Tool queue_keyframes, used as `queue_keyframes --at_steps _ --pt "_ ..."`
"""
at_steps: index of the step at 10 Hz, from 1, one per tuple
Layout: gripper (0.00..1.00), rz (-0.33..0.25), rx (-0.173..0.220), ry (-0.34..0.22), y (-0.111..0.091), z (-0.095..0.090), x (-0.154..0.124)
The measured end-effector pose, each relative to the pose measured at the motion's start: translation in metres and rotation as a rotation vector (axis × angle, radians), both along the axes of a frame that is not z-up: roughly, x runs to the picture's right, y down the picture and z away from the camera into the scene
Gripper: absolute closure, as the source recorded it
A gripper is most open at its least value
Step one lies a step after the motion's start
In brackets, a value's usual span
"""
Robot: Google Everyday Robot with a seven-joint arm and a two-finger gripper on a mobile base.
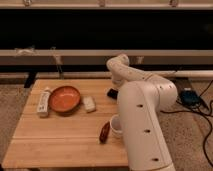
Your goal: Push the eraser across the table
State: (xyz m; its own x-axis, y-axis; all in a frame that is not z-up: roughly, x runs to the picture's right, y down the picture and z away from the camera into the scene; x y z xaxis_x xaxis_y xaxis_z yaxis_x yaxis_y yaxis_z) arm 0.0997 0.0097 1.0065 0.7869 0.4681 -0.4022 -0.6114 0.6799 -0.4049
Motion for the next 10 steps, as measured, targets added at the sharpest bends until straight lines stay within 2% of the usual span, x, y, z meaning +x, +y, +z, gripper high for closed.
queue_keyframes --at_steps 5,10 --pt "1.0 -0.001 -0.029 -0.031 0.027 -0.027 -0.025" --pt "1.0 0.009 -0.055 -0.037 0.067 -0.064 -0.052"
